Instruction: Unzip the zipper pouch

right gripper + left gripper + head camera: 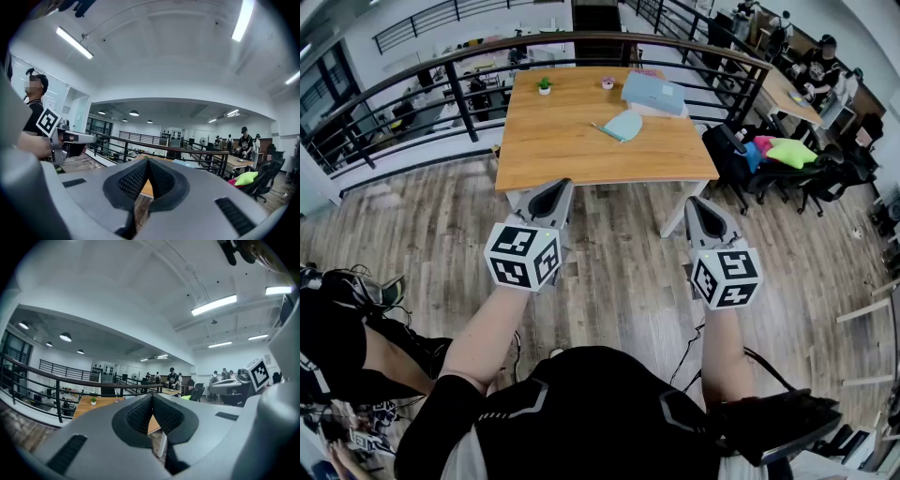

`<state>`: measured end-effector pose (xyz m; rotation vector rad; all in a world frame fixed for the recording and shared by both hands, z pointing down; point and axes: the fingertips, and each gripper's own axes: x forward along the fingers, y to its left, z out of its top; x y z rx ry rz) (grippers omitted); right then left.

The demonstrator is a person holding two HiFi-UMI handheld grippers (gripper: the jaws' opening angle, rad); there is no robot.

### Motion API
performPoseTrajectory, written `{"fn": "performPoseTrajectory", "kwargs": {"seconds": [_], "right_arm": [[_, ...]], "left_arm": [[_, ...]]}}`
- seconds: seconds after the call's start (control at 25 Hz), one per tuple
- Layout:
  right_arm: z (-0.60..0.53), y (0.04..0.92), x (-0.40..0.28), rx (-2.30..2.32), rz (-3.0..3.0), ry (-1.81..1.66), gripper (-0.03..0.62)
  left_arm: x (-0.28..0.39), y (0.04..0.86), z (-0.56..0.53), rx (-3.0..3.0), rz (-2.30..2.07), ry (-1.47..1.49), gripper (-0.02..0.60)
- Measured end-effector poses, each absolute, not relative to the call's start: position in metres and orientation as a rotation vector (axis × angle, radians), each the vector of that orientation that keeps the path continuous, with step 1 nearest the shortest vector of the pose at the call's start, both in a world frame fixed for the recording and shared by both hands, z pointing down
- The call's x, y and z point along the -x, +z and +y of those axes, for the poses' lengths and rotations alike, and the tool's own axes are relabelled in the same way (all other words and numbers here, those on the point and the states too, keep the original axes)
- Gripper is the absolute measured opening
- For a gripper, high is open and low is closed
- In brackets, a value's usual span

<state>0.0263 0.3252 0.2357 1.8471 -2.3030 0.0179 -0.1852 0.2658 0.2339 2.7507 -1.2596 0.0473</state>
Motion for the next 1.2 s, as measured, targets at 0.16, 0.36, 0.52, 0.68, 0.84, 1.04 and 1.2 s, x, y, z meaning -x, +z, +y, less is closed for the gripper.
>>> {"fn": "performPoseTrajectory", "kwargs": {"seconds": [0.16, 0.36, 0.52, 0.68, 0.84, 1.04, 1.2], "right_arm": [[0.327, 0.23, -0.031, -1.86, -2.299, -0.003, 0.008], [0.328, 0.232, -0.031, -1.875, -2.307, 0.027, 0.008], [0.332, 0.232, -0.033, -1.883, -2.311, 0.046, 0.009], [0.336, 0.229, -0.031, -1.883, -2.32, 0.036, 0.009], [0.337, 0.225, -0.028, -1.869, -2.318, 0.013, 0.009], [0.339, 0.224, -0.033, -1.883, -2.338, 0.028, 0.064], [0.338, 0.222, -0.041, -1.902, -2.336, 0.023, 0.124]], "left_arm": [[0.182, 0.226, 0.266, -2.79, -1.326, 0.073, 0.029], [0.186, 0.225, 0.268, -2.8, -1.357, 0.092, 0.029], [0.185, 0.225, 0.27, -2.807, -1.352, 0.096, 0.029], [0.184, 0.226, 0.274, -2.822, -1.367, 0.135, 0.031], [0.185, 0.226, 0.275, -2.813, -1.372, 0.16, 0.031], [0.184, 0.222, 0.277, -2.812, -1.36, 0.123, 0.036], [0.178, 0.224, 0.278, -2.814, -1.311, 0.112, 0.165]]}}
